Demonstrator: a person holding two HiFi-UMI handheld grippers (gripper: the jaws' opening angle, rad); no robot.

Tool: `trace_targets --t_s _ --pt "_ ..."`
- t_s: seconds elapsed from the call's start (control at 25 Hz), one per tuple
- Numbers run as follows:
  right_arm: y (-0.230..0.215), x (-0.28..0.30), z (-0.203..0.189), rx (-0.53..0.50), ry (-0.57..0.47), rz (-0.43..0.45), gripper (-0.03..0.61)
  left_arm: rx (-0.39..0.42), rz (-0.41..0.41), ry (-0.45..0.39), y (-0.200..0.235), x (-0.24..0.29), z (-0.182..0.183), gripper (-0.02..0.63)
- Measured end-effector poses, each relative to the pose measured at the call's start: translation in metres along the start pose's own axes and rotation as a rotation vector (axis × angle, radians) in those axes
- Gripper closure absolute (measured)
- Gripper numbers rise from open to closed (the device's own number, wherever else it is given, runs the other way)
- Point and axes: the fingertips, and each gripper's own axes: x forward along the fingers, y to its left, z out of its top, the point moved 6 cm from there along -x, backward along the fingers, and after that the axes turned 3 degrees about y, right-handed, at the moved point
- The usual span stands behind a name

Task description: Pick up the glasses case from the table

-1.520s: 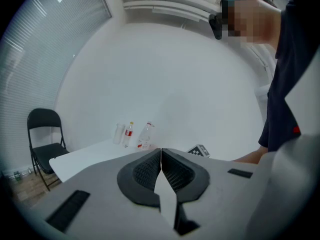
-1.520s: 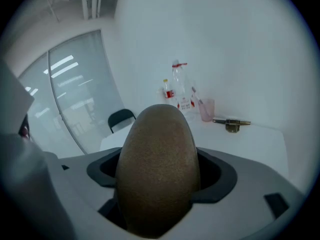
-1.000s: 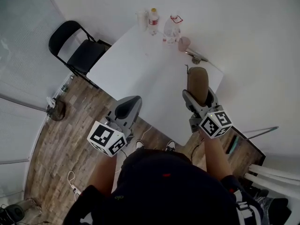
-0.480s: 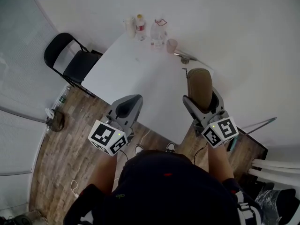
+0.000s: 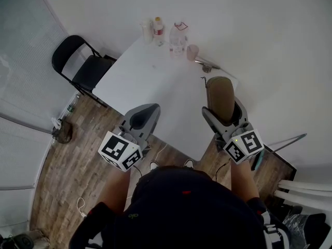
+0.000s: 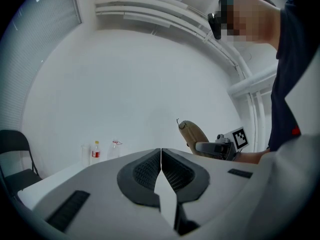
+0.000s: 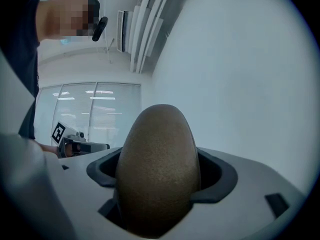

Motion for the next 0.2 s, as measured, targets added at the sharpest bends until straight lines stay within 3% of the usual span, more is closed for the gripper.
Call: trace_targets --t_s 0.2 --pt "0.0004 0.0009 0.0008 -0.013 -0.003 0.017 0.164 0.003 -0.003 0.0 -0.0005 0.0023 -0.0007 0.591"
